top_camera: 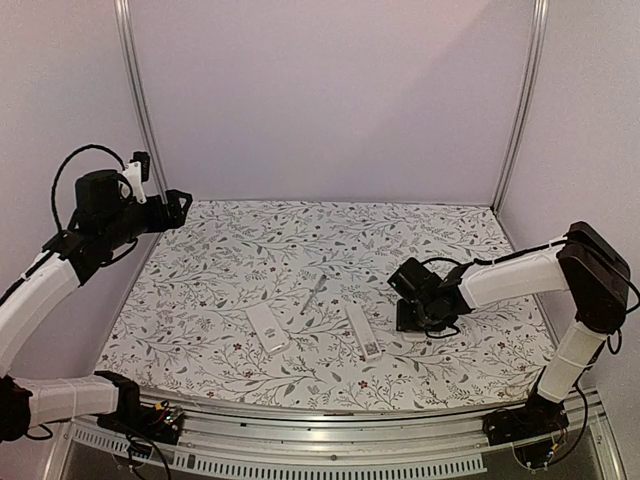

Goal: Unload the batteries from the remote control
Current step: Pick up the remote control from the center of the board.

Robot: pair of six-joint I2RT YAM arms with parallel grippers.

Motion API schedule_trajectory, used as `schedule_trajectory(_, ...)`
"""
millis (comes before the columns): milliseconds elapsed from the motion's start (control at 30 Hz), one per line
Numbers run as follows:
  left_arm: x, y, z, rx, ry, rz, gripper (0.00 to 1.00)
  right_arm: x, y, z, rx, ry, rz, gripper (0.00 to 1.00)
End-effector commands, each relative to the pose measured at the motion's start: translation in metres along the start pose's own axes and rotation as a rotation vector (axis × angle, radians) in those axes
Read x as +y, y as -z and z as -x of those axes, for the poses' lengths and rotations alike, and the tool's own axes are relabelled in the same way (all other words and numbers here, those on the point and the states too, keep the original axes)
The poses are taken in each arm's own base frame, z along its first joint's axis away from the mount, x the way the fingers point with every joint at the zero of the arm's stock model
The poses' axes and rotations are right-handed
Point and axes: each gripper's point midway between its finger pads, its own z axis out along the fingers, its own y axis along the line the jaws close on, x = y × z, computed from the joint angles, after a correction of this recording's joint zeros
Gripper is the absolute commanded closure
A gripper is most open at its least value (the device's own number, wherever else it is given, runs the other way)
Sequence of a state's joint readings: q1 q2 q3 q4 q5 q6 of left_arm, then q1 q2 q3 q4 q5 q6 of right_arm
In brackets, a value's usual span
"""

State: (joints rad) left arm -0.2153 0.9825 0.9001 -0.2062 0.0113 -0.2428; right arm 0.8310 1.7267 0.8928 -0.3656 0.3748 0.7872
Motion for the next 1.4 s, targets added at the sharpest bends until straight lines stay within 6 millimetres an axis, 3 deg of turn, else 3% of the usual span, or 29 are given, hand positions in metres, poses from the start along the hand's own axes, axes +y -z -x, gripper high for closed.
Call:
schedule_trajectory(0,-0.003,-0.006,-0.013,0.038,0.016,-0.017,0.00,0.002,0.006,-0.005,0.012,0.026,0.033,0.45)
schedule_trajectory(167,-0.020,-0.019,-0.025,0.080,0.020,-0.074,0.00,0.006,0.014,0.001,-0.004,0.082,0.062,0.49)
schedule_trajectory(433,-0.124,-0.052,-0.088,0.336,-0.064,-0.323,0.00,0.030,0.037,0.011,-0.017,0.276,0.196,0.50)
schedule_trajectory(567,-0.178,-0.049,-0.105,0.382,-0.074,-0.485,0.00,0.045,0.049,0.018,-0.014,0.359,0.252,0.51)
schedule_trajectory(667,-0.203,-0.046,-0.118,0.435,-0.026,-0.603,0.00,0.062,0.063,0.024,-0.032,0.406,0.323,0.51)
schedule_trajectory(900,-0.224,-0.040,-0.162,0.576,0.043,-0.724,0.00,0.105,0.101,0.028,-0.100,0.521,0.467,0.51)
schedule_trajectory(1167,-0.247,-0.025,-0.172,0.635,0.115,-0.894,0.00,0.148,0.129,0.026,-0.158,0.619,0.580,0.51)
schedule_trajectory(1367,-0.254,-0.021,-0.186,0.708,0.169,-0.949,0.00,0.165,0.142,0.027,-0.189,0.656,0.630,0.51)
